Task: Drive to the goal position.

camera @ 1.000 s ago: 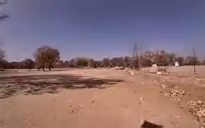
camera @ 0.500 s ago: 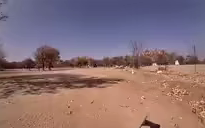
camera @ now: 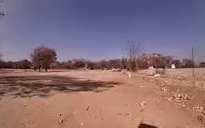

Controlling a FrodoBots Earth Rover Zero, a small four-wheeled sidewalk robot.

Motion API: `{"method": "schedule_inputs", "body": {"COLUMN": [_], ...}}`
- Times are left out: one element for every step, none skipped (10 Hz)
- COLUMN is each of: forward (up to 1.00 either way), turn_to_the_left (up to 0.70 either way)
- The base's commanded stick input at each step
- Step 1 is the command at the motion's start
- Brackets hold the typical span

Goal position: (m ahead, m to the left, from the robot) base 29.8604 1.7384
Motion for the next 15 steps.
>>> {"method": "schedule_inputs", "body": {"forward": [0.50, 0.50, 0.50, 0.50, 0.50, 0.50, 0.50, 0.50, 0.50, 0.50, 0.50, 0.50, 0.50, 0.50, 0.50], "turn_to_the_left": [0.00, 0.00, 0.00, 0.00, 0.00, 0.00, 0.00, 0.00, 0.00, 0.00, 0.00, 0.00, 0.00, 0.00, 0.00]}}
